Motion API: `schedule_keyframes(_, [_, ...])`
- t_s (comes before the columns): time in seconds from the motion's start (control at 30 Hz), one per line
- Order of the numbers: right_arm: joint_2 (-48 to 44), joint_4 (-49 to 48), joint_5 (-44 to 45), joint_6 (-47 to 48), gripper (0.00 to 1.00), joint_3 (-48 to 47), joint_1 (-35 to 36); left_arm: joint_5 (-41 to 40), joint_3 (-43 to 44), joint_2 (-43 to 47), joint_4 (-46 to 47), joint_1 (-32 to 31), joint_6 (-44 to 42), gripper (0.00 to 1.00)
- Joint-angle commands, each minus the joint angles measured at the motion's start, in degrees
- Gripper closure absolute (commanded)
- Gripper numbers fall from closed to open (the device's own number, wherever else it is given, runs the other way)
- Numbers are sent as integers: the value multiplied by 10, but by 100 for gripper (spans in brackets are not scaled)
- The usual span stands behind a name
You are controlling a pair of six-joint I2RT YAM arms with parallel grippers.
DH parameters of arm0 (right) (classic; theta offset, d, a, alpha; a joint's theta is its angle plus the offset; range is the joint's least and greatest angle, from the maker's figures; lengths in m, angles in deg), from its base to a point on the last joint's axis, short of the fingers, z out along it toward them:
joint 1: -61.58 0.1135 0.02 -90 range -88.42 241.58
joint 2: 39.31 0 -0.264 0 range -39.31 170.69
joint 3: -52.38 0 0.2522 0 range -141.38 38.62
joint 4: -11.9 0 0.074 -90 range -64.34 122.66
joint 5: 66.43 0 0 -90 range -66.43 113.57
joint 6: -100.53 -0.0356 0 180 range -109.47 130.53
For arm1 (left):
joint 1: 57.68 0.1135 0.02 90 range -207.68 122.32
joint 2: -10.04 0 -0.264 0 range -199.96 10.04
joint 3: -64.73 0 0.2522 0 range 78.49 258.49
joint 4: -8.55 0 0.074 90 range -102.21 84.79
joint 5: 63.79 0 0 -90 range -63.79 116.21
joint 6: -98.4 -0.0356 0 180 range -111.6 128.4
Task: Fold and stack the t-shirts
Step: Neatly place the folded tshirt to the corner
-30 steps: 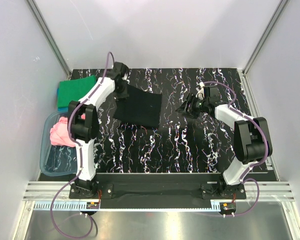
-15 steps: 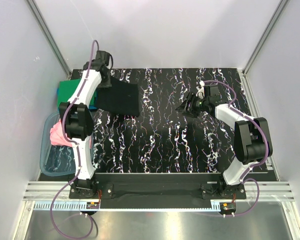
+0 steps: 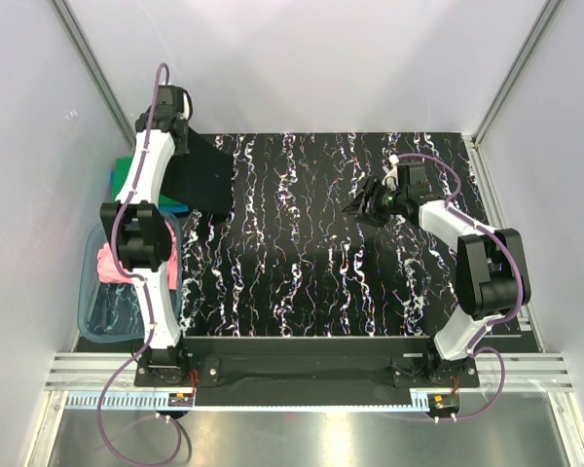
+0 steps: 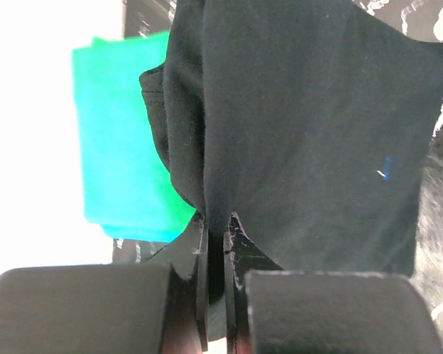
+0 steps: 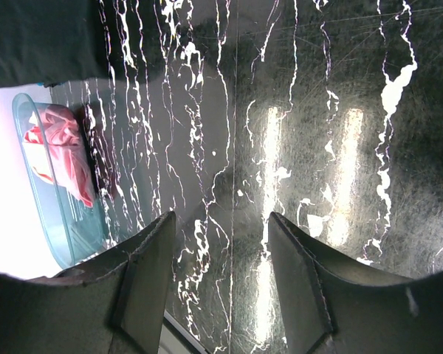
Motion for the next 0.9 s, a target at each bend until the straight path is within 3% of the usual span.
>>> schedule_keyframes(0.0, [-20, 3, 11, 15, 39, -26, 4, -17, 32, 5, 36, 27, -38, 100])
schedule_keyframes(0.3, [-19, 9, 11, 17, 39, -35, 4, 13, 17, 32, 68, 63, -70, 100])
schedule_keyframes(0.47, [-14, 4, 11, 17, 39, -36, 4, 90, 54, 16, 51, 91, -90, 100])
schedule_keyframes(0.87, [2, -3, 13, 14, 39, -35, 4, 89, 22, -25, 99, 156, -88, 100])
